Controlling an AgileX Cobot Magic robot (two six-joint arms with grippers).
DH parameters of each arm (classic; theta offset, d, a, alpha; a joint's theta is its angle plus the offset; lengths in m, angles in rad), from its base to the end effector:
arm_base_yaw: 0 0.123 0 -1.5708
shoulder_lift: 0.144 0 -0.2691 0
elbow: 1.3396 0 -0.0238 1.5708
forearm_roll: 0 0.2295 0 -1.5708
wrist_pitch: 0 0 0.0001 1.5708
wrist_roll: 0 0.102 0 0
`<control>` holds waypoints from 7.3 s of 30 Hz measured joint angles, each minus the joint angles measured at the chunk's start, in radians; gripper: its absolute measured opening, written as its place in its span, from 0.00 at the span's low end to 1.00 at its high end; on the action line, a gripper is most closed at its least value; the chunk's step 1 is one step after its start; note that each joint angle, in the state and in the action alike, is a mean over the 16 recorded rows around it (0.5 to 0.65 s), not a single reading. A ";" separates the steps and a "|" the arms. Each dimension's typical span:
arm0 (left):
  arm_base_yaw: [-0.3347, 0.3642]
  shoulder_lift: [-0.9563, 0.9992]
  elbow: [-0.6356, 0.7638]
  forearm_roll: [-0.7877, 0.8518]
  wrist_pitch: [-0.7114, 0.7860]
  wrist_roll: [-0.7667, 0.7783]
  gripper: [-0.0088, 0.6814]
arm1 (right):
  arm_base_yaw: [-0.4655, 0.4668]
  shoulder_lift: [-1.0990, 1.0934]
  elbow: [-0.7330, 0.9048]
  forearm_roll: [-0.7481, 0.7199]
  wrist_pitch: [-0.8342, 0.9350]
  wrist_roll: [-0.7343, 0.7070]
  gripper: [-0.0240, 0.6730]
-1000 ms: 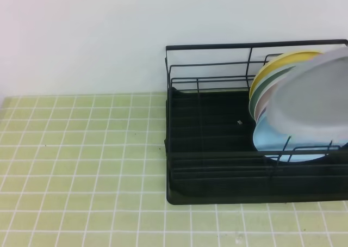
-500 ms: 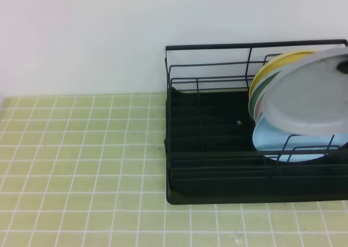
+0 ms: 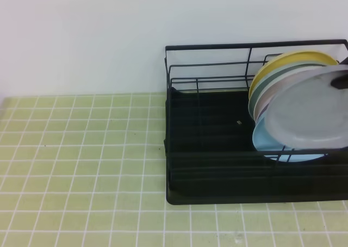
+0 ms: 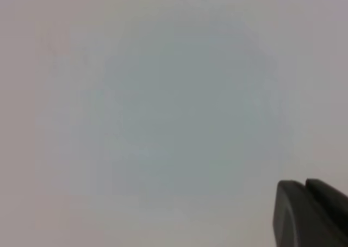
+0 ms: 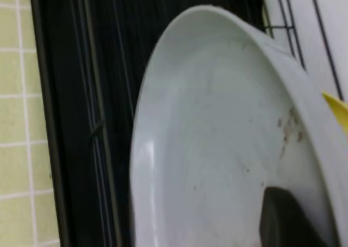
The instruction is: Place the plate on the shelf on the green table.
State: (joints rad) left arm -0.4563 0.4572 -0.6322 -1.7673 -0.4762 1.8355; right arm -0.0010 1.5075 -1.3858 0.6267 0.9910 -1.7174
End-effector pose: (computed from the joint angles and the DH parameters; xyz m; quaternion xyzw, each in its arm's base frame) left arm 0.0952 0.0043 0.3724 -0.0145 0.6541 -0.0052 0.7563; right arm 0.3053 0.0498 0.3360 -0.6323 0.6695 -0.0021 0.3898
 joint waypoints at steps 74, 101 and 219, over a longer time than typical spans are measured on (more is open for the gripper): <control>0.000 0.000 0.000 0.002 -0.059 0.035 0.01 | 0.002 0.168 0.005 -0.012 -0.118 -0.141 0.19; 0.000 0.000 0.000 0.004 -0.060 0.043 0.01 | 0.002 0.077 -0.014 0.072 -0.114 -0.234 0.19; 0.002 0.001 0.000 0.009 -0.129 0.154 0.01 | 0.000 -0.329 0.071 0.454 0.059 0.469 0.05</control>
State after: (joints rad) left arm -0.4546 0.4578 -0.6322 -1.7587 -0.6049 1.9891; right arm -0.0010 1.1781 -1.3149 1.0809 1.0501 -1.2481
